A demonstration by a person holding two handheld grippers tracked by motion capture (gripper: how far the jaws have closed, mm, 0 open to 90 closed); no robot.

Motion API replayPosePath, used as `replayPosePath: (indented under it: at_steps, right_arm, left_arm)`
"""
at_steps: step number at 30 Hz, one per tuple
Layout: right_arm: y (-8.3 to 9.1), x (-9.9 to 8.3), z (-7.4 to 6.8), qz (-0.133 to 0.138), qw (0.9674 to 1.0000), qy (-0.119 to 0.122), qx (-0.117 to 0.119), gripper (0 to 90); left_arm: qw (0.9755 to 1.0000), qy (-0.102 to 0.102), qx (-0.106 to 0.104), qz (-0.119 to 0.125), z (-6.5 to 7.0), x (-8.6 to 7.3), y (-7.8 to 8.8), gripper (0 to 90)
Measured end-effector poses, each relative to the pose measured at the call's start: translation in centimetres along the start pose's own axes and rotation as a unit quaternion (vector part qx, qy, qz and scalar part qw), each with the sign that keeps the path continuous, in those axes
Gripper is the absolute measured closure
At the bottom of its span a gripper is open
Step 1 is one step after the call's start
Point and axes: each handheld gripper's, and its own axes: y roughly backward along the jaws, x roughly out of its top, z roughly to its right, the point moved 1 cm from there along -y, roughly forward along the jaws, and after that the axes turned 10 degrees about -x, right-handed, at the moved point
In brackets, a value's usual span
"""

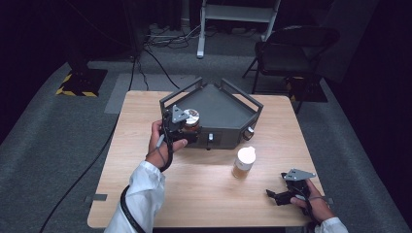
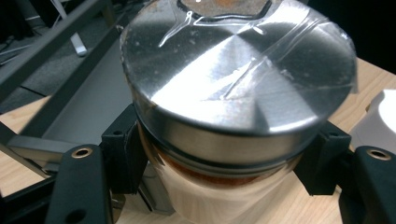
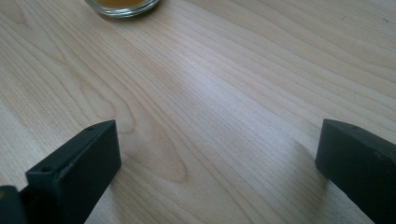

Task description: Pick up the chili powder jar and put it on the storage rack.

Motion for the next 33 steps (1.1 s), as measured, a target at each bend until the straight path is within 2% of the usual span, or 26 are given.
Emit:
replayPosePath:
  at_steps: [5,19,27,33]
  right_arm:
    - [0.0,0.0,0.0,0.000,1.0000,0.000,0.000,0.0]
    - [0.0,0.0,0.0,0.000,1.0000,0.000,0.000,0.0]
    - [0.0,0.0,0.0,0.000,1.0000,0.000,0.000,0.0]
    - [0.0,0.0,0.0,0.000,1.0000,0.000,0.000,0.0]
  left_arm:
    - [1.0000,-0.006,-0.003,0.002,0.1,0.7,0.1,29.9]
    - [0.9998,-0.012,0.018,0.001,0.0,3.2,-0.4,29.9]
    - [0.9998,-0.006,0.018,0.005,-0.9,3.5,-1.3,29.9]
    - [0.9996,0.005,0.027,0.010,-1.7,3.5,-2.2,29.9]
